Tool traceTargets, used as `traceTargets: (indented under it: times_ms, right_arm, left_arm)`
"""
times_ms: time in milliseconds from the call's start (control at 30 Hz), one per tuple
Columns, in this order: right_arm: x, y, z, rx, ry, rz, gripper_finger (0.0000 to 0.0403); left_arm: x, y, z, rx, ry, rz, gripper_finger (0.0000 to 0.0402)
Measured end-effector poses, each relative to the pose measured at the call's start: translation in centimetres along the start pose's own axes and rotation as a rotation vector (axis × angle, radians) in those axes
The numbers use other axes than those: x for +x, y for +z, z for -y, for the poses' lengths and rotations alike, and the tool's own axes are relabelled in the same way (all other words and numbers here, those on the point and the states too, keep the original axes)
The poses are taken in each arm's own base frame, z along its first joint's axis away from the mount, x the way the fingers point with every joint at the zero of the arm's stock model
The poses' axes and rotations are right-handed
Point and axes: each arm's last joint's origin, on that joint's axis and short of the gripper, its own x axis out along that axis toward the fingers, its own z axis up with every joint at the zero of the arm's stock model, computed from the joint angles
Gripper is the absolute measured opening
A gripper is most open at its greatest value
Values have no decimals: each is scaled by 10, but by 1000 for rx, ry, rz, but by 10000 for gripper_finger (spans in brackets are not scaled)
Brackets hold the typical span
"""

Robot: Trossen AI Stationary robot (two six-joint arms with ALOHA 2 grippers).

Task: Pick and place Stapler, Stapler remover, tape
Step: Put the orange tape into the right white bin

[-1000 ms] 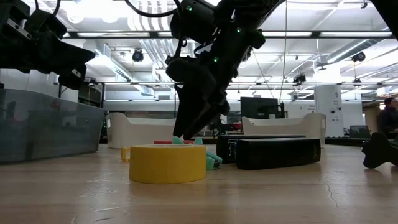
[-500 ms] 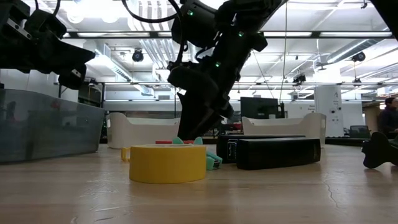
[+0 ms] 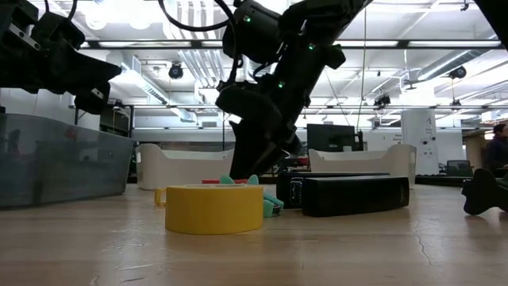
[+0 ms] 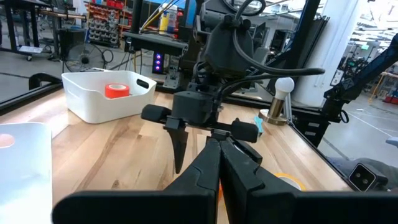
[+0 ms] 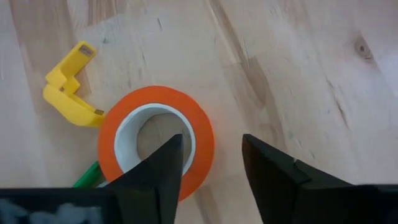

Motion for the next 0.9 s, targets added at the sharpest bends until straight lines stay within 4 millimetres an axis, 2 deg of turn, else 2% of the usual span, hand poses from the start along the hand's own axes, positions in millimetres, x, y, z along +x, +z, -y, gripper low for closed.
traceTargets:
  times_ms: [433, 600, 733, 900]
  right_arm:
    - [-3, 1, 0, -22, -9, -9, 43]
    - [-13, 3, 2, -52, -27, -18, 38]
    - [-32, 7, 6, -55, -60, -24, 44]
    - [-57, 7, 17, -69, -194, -28, 42]
  left_arm:
    - [0, 0, 0, 0, 0, 0, 12]
    - [0, 0, 0, 0, 0, 0, 12]
    - [0, 0, 0, 0, 0, 0, 12]
    - [0, 0, 0, 0, 0, 0, 12]
